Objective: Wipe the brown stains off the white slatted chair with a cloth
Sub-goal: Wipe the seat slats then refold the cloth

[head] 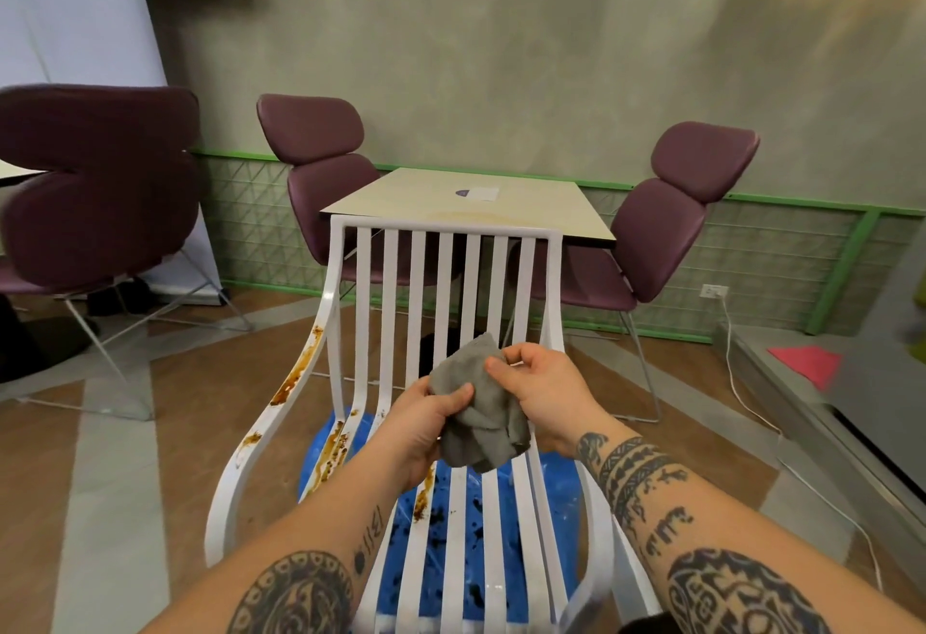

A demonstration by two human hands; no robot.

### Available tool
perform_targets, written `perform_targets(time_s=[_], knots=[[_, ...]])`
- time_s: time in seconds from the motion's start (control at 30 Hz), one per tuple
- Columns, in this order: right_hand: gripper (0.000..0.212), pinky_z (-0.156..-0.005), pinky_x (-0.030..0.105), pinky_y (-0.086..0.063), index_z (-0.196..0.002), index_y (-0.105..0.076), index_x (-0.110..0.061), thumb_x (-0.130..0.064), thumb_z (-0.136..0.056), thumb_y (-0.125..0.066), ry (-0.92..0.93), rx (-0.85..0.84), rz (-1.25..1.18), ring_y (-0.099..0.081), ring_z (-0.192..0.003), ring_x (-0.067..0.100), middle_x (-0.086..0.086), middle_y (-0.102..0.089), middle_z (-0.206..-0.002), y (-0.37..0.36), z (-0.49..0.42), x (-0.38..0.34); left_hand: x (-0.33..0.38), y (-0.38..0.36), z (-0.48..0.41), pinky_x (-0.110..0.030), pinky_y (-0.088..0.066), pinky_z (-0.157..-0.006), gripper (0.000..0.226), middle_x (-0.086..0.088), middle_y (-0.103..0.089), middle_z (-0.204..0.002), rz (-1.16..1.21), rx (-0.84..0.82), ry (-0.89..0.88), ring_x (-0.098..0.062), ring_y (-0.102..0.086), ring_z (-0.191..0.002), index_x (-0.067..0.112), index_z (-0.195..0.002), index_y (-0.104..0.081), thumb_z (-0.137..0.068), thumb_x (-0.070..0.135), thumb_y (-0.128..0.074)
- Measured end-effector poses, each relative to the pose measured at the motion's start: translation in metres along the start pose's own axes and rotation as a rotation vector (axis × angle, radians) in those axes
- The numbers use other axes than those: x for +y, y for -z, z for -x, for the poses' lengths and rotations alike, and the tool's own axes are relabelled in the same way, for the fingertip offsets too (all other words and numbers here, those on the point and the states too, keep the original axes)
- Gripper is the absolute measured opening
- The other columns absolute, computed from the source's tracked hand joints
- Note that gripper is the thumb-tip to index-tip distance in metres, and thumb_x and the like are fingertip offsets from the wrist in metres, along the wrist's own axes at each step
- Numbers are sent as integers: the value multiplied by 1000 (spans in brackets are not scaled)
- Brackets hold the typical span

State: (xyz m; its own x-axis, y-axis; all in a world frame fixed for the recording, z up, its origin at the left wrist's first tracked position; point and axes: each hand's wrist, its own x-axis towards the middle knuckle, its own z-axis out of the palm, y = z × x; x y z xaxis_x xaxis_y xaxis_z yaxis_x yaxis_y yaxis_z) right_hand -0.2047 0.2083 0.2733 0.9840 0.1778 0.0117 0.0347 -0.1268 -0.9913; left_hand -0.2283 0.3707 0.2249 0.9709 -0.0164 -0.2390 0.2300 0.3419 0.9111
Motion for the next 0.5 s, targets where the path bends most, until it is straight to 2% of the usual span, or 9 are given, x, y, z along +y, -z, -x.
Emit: perform_targets(time_s=[0.1, 0.23, 0.33, 0.4, 0.5], knots=[[14, -82, 53, -61, -93, -69, -15, -29, -95, -68, -9, 74, 12, -73, -91, 26, 7, -76, -92, 6, -1, 0, 0, 2, -4, -55, -56, -93, 36, -12, -73, -117, 47, 15, -24, -33, -69, -111, 13, -129, -60, -94, 16, -67], [17, -80, 54, -61, -92, -68, -17, -31, -99, -61, 17, 162, 13, -72, -91, 27, 7, -75, -93, 8, -2, 1, 5, -1, -5, -46, -61, -78, 26, -11, -73, -115, 67, 87, -92, -30, -70, -106, 12, -124, -61, -99, 21, -61], [20, -80, 56, -60, -95, -66, -17, -34, -101, -57, -11, 159, -22, -72, -93, 29, 9, -73, -98, 3, -2, 3, 7, -3, -4, -53, -60, -84, 26, -12, -72, -118, 128, 103, -89, -31, -69, -109, 12, -124, -61, -101, 24, -58], [23, -85, 56, -59, -101, -66, -17, -36, -102, -55, -67, 129, -103, -71, -98, 29, 10, -72, -105, -1, -1, 5, 7, -3, -3, -56, -58, -87, 24, -12, -72, -118, 181, 101, -75, -33, -69, -110, 13, -122, -62, -102, 23, -56], [28, -88, 57, -58, -112, -65, -14, -36, -104, -50, -216, 74, -338, -71, -102, 30, 10, -73, -113, -7, 0, 9, 9, -2, -2, -51, -59, -84, 20, -13, -73, -115, 217, 116, -79, -34, -70, -107, 13, -117, -64, -103, 24, -55]])
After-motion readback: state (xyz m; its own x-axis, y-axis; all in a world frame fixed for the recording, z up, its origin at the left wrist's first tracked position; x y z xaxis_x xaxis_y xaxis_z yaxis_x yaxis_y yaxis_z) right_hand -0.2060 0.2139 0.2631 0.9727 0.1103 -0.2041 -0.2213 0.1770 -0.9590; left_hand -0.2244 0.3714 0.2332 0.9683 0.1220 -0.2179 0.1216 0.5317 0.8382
